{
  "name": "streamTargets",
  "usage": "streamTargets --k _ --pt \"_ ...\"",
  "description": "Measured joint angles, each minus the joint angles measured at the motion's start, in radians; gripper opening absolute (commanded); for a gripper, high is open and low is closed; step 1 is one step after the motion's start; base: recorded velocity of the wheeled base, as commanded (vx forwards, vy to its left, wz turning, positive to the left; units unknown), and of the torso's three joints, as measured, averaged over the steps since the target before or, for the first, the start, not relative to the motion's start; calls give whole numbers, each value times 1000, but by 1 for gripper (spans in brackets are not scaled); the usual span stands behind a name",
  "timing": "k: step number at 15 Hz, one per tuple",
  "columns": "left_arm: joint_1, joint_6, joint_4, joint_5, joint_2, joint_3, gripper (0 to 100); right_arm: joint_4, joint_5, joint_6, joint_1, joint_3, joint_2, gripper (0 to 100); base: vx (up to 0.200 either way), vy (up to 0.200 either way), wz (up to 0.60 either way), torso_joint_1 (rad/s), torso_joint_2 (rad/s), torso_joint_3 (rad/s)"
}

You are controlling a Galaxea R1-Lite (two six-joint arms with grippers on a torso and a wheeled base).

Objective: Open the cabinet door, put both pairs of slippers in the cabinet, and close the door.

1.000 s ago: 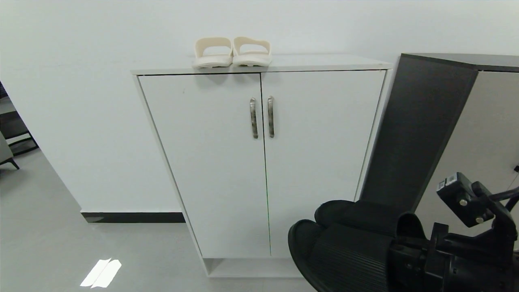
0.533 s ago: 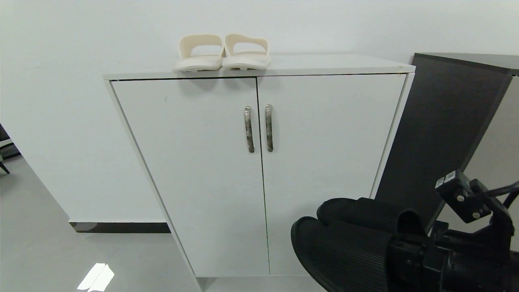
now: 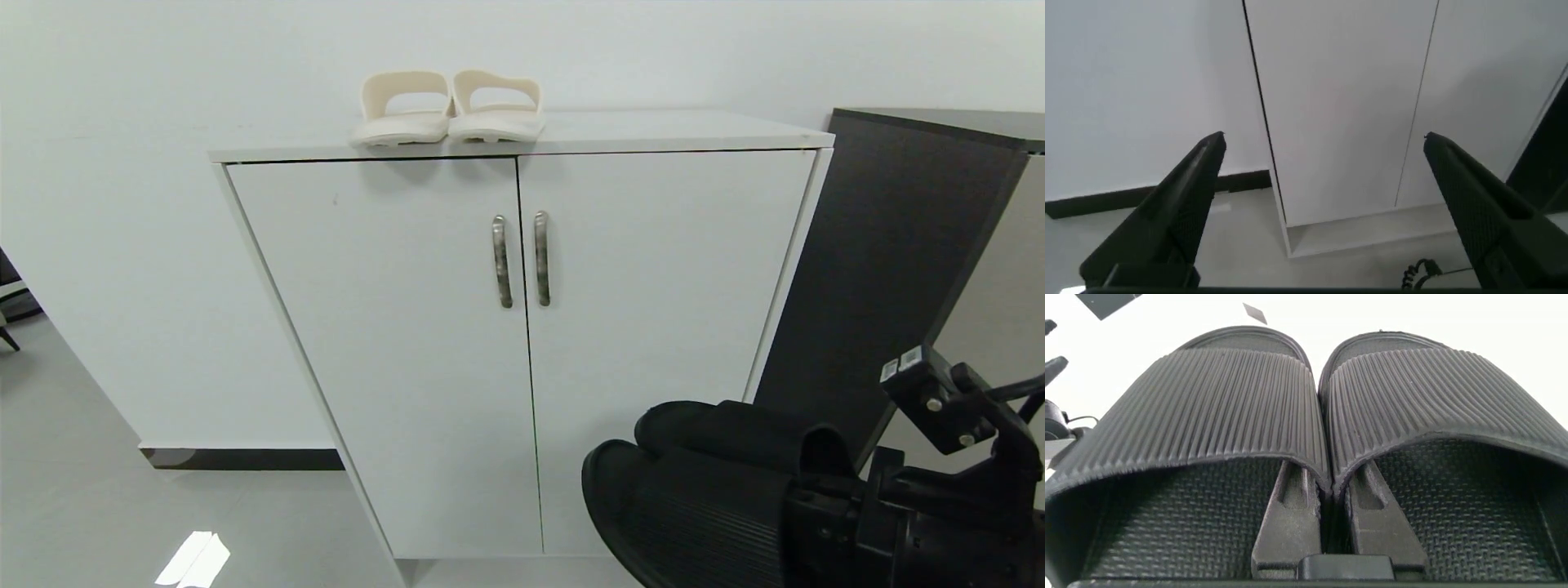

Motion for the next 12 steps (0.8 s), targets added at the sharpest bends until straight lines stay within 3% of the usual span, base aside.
streamTargets --k 2,4,6,8,10,12 --pt "-14 -53 -26 -13 74 -60 100 0 0 -9 1 0 0 0 0 0 0 0 0 0" --pt "-27 -110 -59 -56 218 -207 100 0 0 -15 1 2 1 0 0 0 0 0 0 0" --pt "-44 -138 -80 -171 399 -374 100 0 0 -16 1 3 3 0 0 0 0 0 0 0" --pt "-69 -157 -121 -360 592 -521 100 0 0 -16 1 3 6 0 0 0 0 0 0 0" --pt "-154 -166 -160 -484 758 -635 100 0 0 -23 1 3 11 0 0 0 0 0 0 0" --pt "-284 -170 -174 -466 891 -721 100 0 -1 -51 2 2 14 0 0 0 0 0 0 0"
